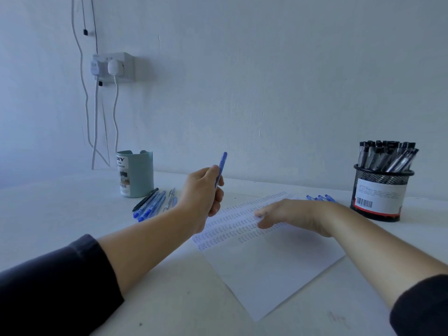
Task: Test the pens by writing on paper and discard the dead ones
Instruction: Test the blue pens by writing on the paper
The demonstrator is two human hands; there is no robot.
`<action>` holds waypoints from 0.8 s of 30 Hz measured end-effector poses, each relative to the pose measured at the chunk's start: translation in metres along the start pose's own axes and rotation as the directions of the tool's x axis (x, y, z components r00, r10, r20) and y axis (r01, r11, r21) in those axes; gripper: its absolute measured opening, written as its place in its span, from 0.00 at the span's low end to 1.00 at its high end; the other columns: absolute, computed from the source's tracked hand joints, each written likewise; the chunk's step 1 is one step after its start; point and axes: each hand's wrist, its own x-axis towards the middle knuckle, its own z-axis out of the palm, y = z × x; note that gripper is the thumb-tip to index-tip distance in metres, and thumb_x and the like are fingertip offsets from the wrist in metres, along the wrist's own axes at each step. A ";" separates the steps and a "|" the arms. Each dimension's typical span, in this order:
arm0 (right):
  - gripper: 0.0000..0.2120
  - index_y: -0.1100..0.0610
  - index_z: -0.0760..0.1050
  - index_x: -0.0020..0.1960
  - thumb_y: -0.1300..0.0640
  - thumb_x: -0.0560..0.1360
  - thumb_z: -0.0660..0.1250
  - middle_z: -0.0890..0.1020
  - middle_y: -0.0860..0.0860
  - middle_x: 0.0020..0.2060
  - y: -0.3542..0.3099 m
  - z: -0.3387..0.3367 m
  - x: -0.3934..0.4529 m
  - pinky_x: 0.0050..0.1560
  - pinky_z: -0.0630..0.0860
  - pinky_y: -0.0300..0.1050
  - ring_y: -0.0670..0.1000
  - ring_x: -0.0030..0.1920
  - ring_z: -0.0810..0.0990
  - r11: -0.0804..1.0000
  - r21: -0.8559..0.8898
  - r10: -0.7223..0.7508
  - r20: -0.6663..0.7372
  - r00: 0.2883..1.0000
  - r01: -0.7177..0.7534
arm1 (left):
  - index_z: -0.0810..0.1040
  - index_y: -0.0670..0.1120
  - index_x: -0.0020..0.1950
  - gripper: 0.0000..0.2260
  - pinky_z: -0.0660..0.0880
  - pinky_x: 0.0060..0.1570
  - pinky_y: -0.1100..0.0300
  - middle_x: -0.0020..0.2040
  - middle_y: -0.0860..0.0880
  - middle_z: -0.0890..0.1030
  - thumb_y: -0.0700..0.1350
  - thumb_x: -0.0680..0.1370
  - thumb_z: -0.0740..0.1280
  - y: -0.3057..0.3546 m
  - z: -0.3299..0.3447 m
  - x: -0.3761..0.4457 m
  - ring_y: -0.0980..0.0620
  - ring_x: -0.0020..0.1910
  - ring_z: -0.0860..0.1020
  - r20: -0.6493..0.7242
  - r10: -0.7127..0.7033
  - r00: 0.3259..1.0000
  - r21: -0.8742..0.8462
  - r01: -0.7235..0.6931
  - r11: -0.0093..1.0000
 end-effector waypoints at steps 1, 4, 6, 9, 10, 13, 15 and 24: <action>0.25 0.46 0.69 0.70 0.47 0.74 0.67 0.68 0.45 0.71 0.000 0.000 0.000 0.74 0.53 0.48 0.48 0.73 0.62 1.000 0.001 -0.003 0.002 1.000 0.003 | 0.69 0.43 0.39 0.13 0.58 0.21 0.63 0.28 0.45 0.70 0.46 0.81 0.56 0.000 0.000 -0.001 0.53 0.21 0.62 0.006 -0.006 1.000 0.000 0.006 1.000; 0.25 0.46 0.69 0.70 0.47 0.74 0.67 0.67 0.45 0.71 -0.001 0.000 -0.001 0.74 0.53 0.48 0.47 0.73 0.62 1.000 0.006 -0.009 0.013 1.000 0.009 | 0.68 0.44 0.36 0.18 0.58 0.21 0.63 0.27 0.47 0.69 0.52 0.81 0.57 0.002 0.001 -0.002 0.53 0.21 0.61 0.021 -0.032 0.999 -0.020 0.032 0.999; 0.24 0.47 0.69 0.70 0.48 0.74 0.67 0.68 0.45 0.71 -0.001 0.000 -0.002 0.74 0.54 0.47 0.47 0.73 0.62 1.000 0.011 -0.012 0.009 1.000 0.012 | 0.68 0.44 0.35 0.20 0.58 0.19 0.64 0.26 0.47 0.69 0.56 0.81 0.58 0.003 0.002 -0.003 0.54 0.20 0.61 0.019 -0.045 0.999 -0.028 0.046 0.999; 0.25 0.47 0.69 0.70 0.47 0.74 0.66 0.68 0.45 0.72 -0.001 0.000 -0.002 0.74 0.54 0.47 0.47 0.73 0.63 1.000 0.007 -0.019 0.014 1.000 0.019 | 0.67 0.45 0.34 0.19 0.57 0.19 0.65 0.26 0.48 0.68 0.53 0.81 0.58 0.004 0.004 -0.005 0.54 0.19 0.60 0.007 -0.063 0.998 -0.015 0.063 0.998; 0.25 0.47 0.69 0.70 0.47 0.74 0.66 0.67 0.45 0.72 -0.002 0.000 -0.003 0.74 0.54 0.48 0.48 0.73 0.63 1.000 0.006 -0.018 0.014 1.000 0.017 | 0.67 0.45 0.33 0.19 0.57 0.19 0.65 0.26 0.48 0.68 0.52 0.81 0.58 0.004 0.005 -0.006 0.54 0.19 0.60 0.002 -0.069 0.998 -0.012 0.069 0.998; 0.25 0.47 0.70 0.70 0.46 0.74 0.67 0.68 0.46 0.71 -0.003 0.000 -0.004 0.74 0.54 0.48 0.48 0.73 0.63 1.000 0.002 -0.010 0.003 1.000 0.010 | 0.67 0.45 0.33 0.19 0.57 0.19 0.66 0.25 0.49 0.68 0.51 0.81 0.58 0.005 0.006 -0.006 0.54 0.19 0.61 -0.025 -0.084 0.996 -0.014 0.084 0.996; 0.23 0.47 0.71 0.68 0.46 0.74 0.67 0.68 0.46 0.71 -0.005 0.001 -0.007 0.73 0.55 0.47 0.48 0.72 0.63 1.000 0.003 -0.012 -0.002 1.000 0.012 | 0.68 0.45 0.33 0.18 0.58 0.19 0.66 0.24 0.49 0.68 0.51 0.81 0.58 0.004 0.005 -0.005 0.55 0.19 0.61 -0.046 -0.086 0.995 -0.025 0.085 0.996; 0.29 0.48 0.70 0.68 0.39 0.71 0.68 0.74 0.48 0.66 -0.017 0.005 -0.008 0.66 0.65 0.46 0.49 0.65 0.72 0.984 0.096 -0.135 -0.155 0.979 0.151 | 0.78 0.45 0.39 0.19 0.75 0.50 0.52 0.35 0.50 0.70 0.55 0.81 0.58 -0.004 0.005 0.003 0.52 0.36 0.69 -0.155 0.051 0.987 0.061 -0.042 0.997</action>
